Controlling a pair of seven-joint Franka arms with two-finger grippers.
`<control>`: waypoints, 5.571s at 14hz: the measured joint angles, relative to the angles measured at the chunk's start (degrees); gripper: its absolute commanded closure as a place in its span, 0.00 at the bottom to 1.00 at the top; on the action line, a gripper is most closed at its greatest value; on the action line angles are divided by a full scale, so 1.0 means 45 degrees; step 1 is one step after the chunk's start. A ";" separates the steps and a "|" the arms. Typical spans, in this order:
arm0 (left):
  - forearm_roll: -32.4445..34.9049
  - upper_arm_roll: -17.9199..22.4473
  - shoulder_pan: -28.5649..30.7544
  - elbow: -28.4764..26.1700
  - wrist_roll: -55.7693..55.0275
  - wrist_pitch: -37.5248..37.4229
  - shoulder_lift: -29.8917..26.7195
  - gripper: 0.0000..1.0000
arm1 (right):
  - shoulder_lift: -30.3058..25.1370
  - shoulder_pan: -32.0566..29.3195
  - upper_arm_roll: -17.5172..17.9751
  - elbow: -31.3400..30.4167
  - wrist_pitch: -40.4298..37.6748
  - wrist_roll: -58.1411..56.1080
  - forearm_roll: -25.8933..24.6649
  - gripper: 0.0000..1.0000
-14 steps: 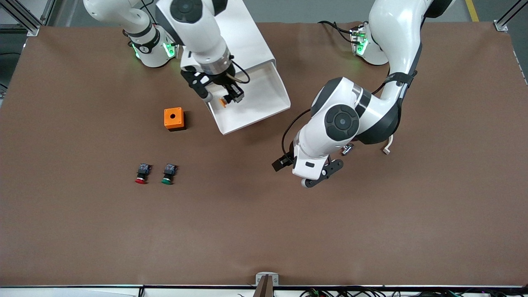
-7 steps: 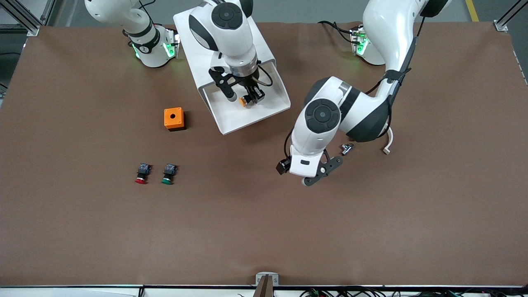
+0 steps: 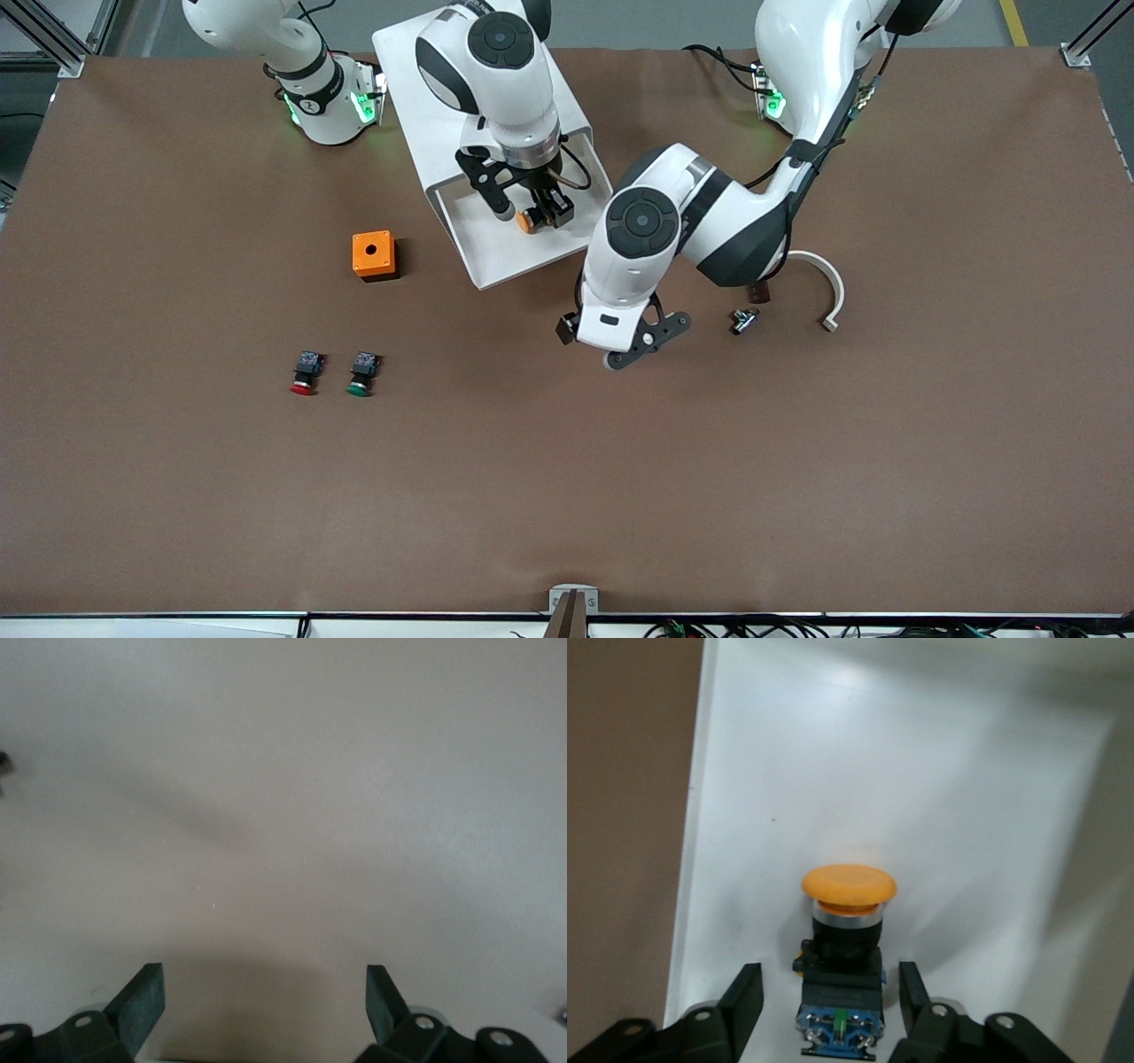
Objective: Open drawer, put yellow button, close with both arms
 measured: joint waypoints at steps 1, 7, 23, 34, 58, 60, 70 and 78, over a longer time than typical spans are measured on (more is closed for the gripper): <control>-0.0020 -0.0048 -0.0008 -0.0042 0.0000 -0.0001 -0.0001 0.00 | 0.0026 0.0000 -0.0009 0.0152 -0.0087 -0.0545 -0.0031 0.00; -0.0102 -0.0383 -0.0013 -0.0167 0.0000 -0.0005 -0.0003 0.00 | 0.0030 -0.1030 -0.0314 0.2371 -0.3787 -0.5223 -0.0043 0.00; -0.0104 -0.2018 -0.0068 -0.0785 0.0000 -0.0006 -0.0006 0.00 | -0.1068 -0.9364 -0.0481 0.4056 -0.8586 -1.9971 -0.0057 0.00; -0.1578 -0.2625 -0.0611 -0.1099 0.0000 -0.0022 -0.0006 0.00 | -0.1060 -1.1335 -0.0478 0.5007 -0.9288 -2.4126 -0.1237 0.00; -0.2855 -0.2622 -0.1419 -0.1520 -0.0001 0.0002 -0.0004 0.00 | -0.2437 -1.1789 -0.0374 0.4796 -0.9976 -2.3865 -0.1246 0.00; -0.2952 -0.2619 -0.1317 -0.1504 -0.0001 0.0006 -0.0022 0.00 | -0.3116 -1.1752 -0.0337 0.4500 -0.9978 -2.3555 -0.1235 0.00; -0.3035 -0.2596 0.2335 -0.1309 0.0000 -0.0046 -0.1278 0.00 | -0.3994 -1.1636 -0.0360 0.3206 -0.9081 -2.3224 -0.1117 0.00; -0.3034 -0.2595 0.4612 -0.1315 0.0003 -0.1273 -0.1653 0.00 | -0.4689 -1.1707 -0.0436 0.2604 -0.8482 -2.3203 -0.1021 0.00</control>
